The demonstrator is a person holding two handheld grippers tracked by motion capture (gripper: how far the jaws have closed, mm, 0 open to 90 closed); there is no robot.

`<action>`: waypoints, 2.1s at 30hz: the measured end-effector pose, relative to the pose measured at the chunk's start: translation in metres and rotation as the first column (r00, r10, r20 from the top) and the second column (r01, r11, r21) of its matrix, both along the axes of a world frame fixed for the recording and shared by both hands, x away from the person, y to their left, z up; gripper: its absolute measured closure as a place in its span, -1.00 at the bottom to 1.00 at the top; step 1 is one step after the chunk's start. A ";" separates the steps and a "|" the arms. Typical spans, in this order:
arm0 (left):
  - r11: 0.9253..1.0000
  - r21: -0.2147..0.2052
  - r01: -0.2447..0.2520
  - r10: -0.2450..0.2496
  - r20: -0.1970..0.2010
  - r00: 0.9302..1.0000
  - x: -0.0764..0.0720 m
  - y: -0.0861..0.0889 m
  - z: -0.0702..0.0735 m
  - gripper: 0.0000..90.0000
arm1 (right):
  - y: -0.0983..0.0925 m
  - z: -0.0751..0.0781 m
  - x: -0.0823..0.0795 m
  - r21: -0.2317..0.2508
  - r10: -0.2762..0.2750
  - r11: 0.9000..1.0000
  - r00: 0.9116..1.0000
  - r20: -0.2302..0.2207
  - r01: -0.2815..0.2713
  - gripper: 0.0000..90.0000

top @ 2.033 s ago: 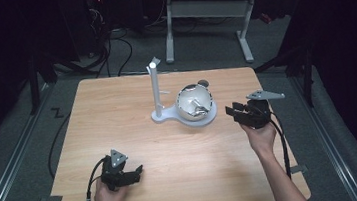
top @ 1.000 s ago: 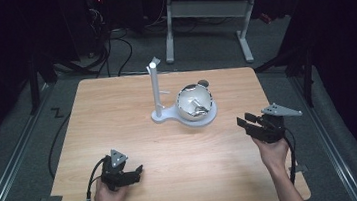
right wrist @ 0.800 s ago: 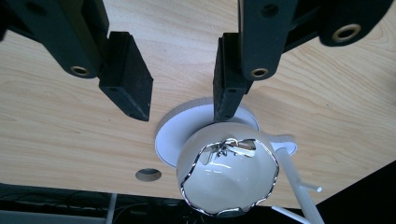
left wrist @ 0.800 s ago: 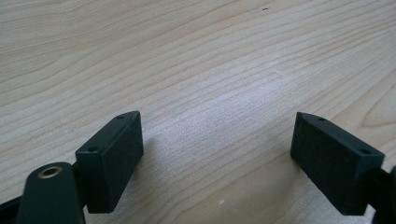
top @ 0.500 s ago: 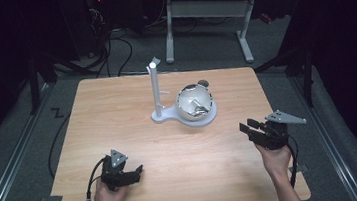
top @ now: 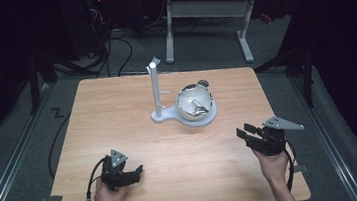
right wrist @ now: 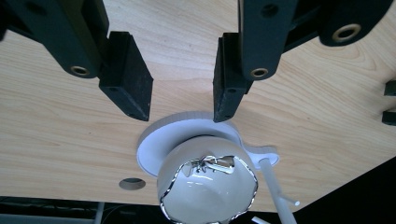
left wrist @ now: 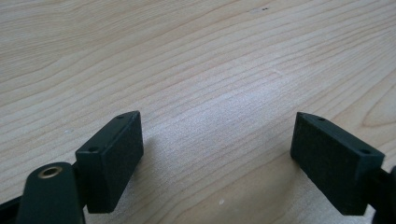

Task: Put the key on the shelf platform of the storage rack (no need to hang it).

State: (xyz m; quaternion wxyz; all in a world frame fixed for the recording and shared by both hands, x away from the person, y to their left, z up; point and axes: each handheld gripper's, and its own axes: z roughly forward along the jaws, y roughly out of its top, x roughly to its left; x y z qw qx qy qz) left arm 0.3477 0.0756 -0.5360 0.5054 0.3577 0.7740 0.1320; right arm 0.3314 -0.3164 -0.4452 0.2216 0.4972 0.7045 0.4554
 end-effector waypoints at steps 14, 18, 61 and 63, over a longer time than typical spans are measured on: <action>1.000 0.000 0.000 0.000 0.000 1.000 0.000 0.000 0.000 -0.61 | 0.010 -0.010 -0.005 0.012 0.026 1.000 1.000 -0.013 -0.026 0.29; 1.000 0.000 0.000 0.000 0.000 1.000 0.000 0.000 0.000 -0.61 | 0.012 -0.014 -0.005 0.016 0.034 0.999 0.999 -0.013 -0.034 0.29; 1.000 -0.001 -0.001 0.001 -0.001 1.000 0.000 0.000 0.000 -0.61 | 0.050 -0.061 -0.001 -0.032 0.098 0.994 0.989 -0.112 -0.102 0.25; 1.000 -0.001 0.000 0.000 0.000 1.000 0.000 0.000 0.000 -0.61 | 0.052 -0.063 -0.001 -0.044 0.099 0.994 0.988 -0.117 -0.105 0.25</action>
